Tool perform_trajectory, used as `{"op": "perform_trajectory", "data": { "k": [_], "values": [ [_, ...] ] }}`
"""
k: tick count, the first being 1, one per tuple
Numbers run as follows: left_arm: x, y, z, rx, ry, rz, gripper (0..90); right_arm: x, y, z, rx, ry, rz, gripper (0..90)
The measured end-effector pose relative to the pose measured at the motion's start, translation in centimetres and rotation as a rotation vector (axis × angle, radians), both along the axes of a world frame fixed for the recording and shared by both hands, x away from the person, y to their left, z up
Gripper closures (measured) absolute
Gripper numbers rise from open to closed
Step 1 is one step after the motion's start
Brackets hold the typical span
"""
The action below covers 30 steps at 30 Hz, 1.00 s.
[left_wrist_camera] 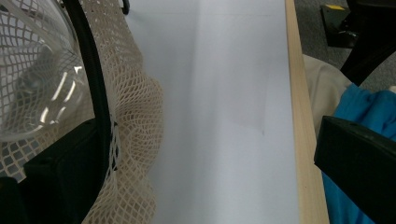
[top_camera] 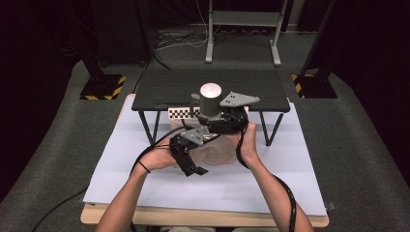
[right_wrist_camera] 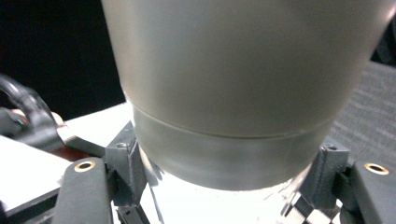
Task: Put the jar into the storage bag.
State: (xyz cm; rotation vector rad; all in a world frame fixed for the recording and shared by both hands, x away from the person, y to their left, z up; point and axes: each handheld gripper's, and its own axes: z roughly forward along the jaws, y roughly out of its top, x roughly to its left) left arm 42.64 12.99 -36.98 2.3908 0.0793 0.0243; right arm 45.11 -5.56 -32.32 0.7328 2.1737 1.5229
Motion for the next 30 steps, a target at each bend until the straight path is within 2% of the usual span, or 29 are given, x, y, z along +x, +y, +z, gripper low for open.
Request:
{"op": "perform_trajectory", "data": {
  "k": [4,10,16,20,22,30],
  "values": [
    [0.0,0.1,0.1,-0.002,0.003,-0.005,0.0,0.0,0.1,-0.8,-0.007,0.014,-0.001,29.9],
    [-0.1,0.0,0.1,0.001,-0.003,-0.007,0.0,-0.5,0.4,-1.8,-0.051,0.016,-0.001,29.9],
    [-0.1,0.1,0.3,-0.003,-0.002,-0.009,0.0,-0.4,-0.1,-2.7,-0.033,0.04,-0.008,29.9],
    [-0.1,0.1,0.3,-0.007,0.001,-0.011,0.0,-0.4,-0.1,-3.1,-0.052,0.058,-0.014,29.9],
    [-0.1,0.0,0.3,-0.004,-0.006,-0.008,0.0,-0.5,-0.1,-3.2,-0.069,0.05,-0.016,29.9],
    [-0.1,0.0,0.3,-0.009,-0.002,-0.004,0.0,-0.6,-0.4,-4.0,-0.079,0.07,-0.022,29.8]
  ]
}}
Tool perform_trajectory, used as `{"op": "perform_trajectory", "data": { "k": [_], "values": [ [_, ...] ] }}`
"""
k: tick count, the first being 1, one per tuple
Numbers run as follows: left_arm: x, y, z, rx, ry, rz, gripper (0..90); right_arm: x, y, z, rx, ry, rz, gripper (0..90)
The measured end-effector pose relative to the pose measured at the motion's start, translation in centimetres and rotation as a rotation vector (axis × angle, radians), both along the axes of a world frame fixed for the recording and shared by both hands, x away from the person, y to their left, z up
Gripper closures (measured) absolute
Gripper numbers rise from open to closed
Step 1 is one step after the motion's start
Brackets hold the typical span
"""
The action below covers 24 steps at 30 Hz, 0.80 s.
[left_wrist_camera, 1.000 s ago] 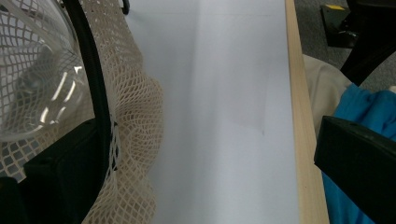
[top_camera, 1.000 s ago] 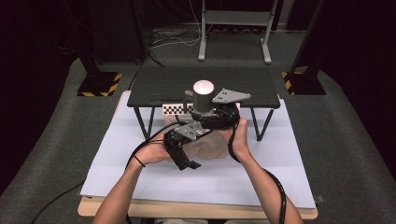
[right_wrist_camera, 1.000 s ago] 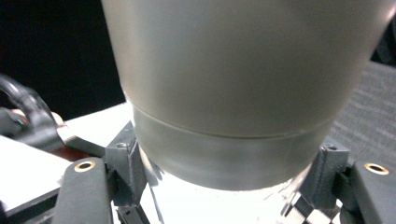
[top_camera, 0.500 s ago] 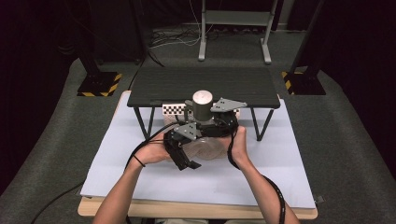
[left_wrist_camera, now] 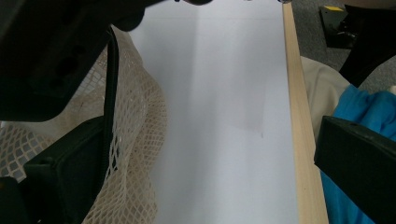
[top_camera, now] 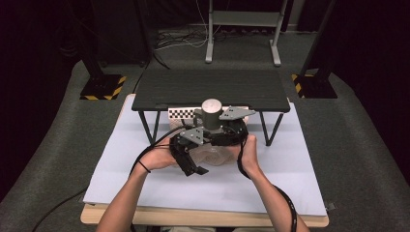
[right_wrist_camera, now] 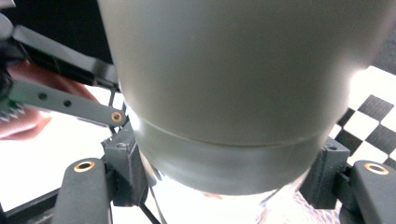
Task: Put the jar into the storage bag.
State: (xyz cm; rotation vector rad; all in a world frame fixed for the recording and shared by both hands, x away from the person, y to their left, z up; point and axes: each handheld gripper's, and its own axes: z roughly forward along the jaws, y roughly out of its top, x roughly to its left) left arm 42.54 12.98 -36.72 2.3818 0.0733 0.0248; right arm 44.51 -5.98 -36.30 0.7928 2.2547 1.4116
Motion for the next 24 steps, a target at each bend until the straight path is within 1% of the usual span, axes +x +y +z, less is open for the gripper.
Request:
{"op": "perform_trajectory", "data": {
  "k": [2,5,7,11,15,16,17,18,19,21,23,24],
  "values": [
    [0.0,0.0,0.0,0.0,-0.002,-0.003,0.0,0.1,0.0,-0.3,-0.013,0.011,0.002,29.8],
    [0.1,0.1,-0.1,0.0,-0.001,-0.002,0.0,0.1,0.1,-0.6,-0.059,0.027,-0.005,29.8],
    [0.2,0.0,-0.1,-0.001,0.005,0.008,0.0,0.2,0.1,-0.7,-0.067,0.031,-0.007,29.8],
    [0.1,0.0,-0.1,0.003,0.0,0.006,0.0,0.2,0.1,-0.6,-0.073,0.038,-0.012,29.6],
    [0.0,0.2,0.2,-0.02,0.001,0.001,0.0,0.3,0.1,-0.8,-0.069,0.055,-0.016,27.9],
    [0.0,0.3,0.2,-0.019,-0.007,0.002,0.0,0.4,0.1,-0.8,-0.067,0.057,-0.019,27.2],
    [0.0,0.3,0.2,-0.022,-0.008,0.005,0.0,0.3,0.2,-0.9,-0.088,0.052,-0.022,26.4],
    [-0.1,0.3,0.2,-0.024,-0.008,0.003,0.0,0.3,0.2,-1.0,-0.097,0.045,-0.026,25.8],
    [-0.1,0.3,0.3,-0.024,-0.01,-0.001,0.0,0.2,0.2,-1.1,-0.088,0.039,-0.027,24.6],
    [-0.1,0.5,0.5,-0.032,-0.018,0.0,0.0,0.1,-0.1,-0.9,-0.07,0.032,-0.034,18.6],
    [-0.2,0.8,0.9,-0.058,-0.028,0.008,0.0,0.1,-0.7,-0.5,-0.048,0.036,-0.01,13.8],
    [-0.3,0.9,1.1,-0.068,-0.04,0.012,0.0,0.0,-0.9,-0.3,-0.044,0.043,0.005,11.1]
  ]
}}
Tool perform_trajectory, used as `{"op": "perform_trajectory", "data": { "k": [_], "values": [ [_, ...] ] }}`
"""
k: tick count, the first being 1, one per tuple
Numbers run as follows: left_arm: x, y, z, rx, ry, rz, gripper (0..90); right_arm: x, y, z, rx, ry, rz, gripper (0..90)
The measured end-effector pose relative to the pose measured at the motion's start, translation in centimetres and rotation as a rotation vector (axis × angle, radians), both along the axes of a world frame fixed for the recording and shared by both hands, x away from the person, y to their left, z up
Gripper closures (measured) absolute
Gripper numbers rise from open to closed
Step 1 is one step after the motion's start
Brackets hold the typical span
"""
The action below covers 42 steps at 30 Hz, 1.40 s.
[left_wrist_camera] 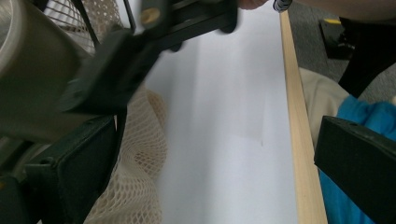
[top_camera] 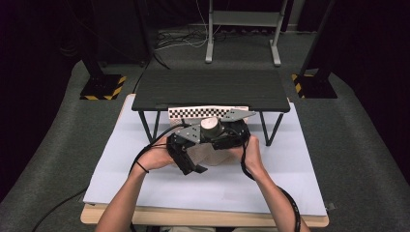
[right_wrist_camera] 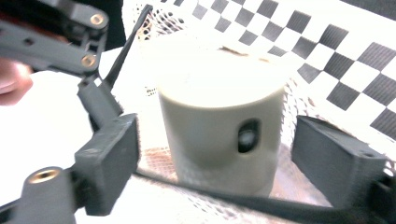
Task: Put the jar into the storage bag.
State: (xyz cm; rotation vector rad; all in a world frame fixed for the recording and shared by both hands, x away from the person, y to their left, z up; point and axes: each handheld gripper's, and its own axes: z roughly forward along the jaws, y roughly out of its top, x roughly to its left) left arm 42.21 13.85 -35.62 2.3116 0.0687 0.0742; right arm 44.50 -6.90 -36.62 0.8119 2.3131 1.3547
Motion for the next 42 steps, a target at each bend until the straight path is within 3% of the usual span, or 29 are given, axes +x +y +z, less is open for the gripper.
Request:
{"op": "perform_trajectory", "data": {
  "k": [3,5,7,10,13,17,19,21,24,28,32,37,42],
  "values": [
    [-0.5,0.5,0.9,-0.053,-0.042,0.013,0.0,-0.7,-0.5,0.5,-0.007,-0.004,0.046,5.0],
    [-0.9,0.9,1.7,-0.115,-0.071,0.017,0.0,-1.4,-0.9,0.7,-0.015,-0.03,0.067,4.9],
    [-1.2,1.3,2.2,-0.144,-0.094,0.032,0.0,-2.1,-1.3,1.0,-0.005,-0.054,0.088,5.1],
    [-1.4,1.8,2.4,-0.128,-0.126,0.062,0.0,-3.0,-1.9,1.5,0.015,-0.076,0.12,5.6],
    [-1.6,2.7,2.4,-0.143,-0.127,0.08,0.0,-3.6,-2.1,1.7,0.016,-0.1,0.142,5.2],
    [-2.0,3.9,2.5,-0.171,-0.116,0.077,0.0,-3.9,-2.4,1.8,0.045,-0.165,0.144,5.0],
    [-2.1,4.2,2.4,-0.164,-0.124,0.089,0.0,-4.0,-2.4,2.2,0.056,-0.205,0.132,5.9],
    [-2.3,4.3,2.1,-0.154,-0.113,0.088,0.0,-4.0,-2.1,2.6,0.058,-0.252,0.109,0.9],
    [-2.6,4.2,1.5,-0.112,-0.107,0.067,0.0,-4.1,-2.3,3.9,0.096,-0.296,0.104,1.2],
    [-3.2,5.0,0.4,-0.059,-0.089,0.073,0.0,-4.5,-3.5,4.3,0.083,-0.26,0.107,0.6],
    [-3.2,7.3,-2.4,-0.011,-0.031,0.143,0.0,-5.4,-6.6,2.8,0.045,-0.213,0.063,0.4],
    [-2.8,10.0,-7.0,0.024,0.047,0.247,0.0,-6.6,-11.6,-1.1,-0.002,-0.11,-0.03,0.1],
    [-1.9,12.6,-12.8,0.076,0.131,0.343,0.0,-7.3,-16.0,-6.6,-0.053,0.032,-0.133,0.1]
  ]
}}
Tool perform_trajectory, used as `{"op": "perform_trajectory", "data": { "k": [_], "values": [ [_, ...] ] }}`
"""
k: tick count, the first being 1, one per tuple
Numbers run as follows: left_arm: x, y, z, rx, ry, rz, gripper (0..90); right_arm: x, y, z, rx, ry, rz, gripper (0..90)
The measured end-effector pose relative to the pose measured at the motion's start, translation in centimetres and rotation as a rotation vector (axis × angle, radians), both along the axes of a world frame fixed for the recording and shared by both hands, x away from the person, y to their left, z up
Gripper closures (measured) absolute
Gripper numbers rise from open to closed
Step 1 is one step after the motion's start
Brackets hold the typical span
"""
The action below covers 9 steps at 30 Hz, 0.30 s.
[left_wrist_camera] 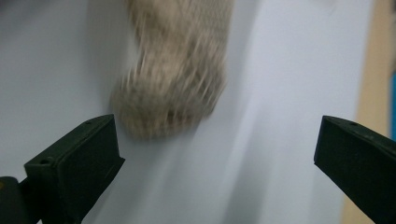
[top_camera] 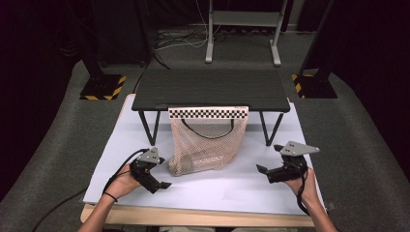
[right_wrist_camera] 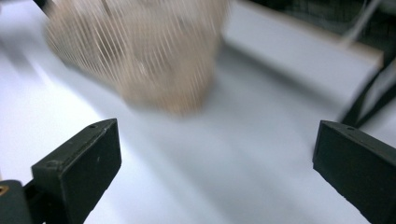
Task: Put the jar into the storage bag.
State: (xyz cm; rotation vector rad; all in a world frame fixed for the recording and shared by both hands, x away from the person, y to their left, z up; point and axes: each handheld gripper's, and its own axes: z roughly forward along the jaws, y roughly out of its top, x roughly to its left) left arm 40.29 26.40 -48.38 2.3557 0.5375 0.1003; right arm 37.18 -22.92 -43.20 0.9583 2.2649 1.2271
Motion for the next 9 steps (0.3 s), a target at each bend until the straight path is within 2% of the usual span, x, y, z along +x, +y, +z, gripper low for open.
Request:
{"op": "perform_trajectory", "data": {
  "k": [2,3,6,9],
  "values": [
    [0.4,0.9,-1.9,0.005,0.027,0.038,0.0,-0.2,-1.3,-2.3,-0.032,0.062,-0.032,0.0],
    [0.2,1.5,-2.3,-0.058,-0.001,0.036,0.1,-0.2,-1.8,-3.3,-0.048,0.092,-0.045,0.0],
    [0.3,2.5,-2.6,-0.136,0.012,0.079,0.1,-0.4,-3.3,-5.7,-0.077,0.146,-0.079,0.0],
    [0.5,2.8,-2.7,-0.147,0.015,0.101,0.1,-0.6,-4.1,-7.2,-0.092,0.166,-0.102,0.0]
  ]
}}
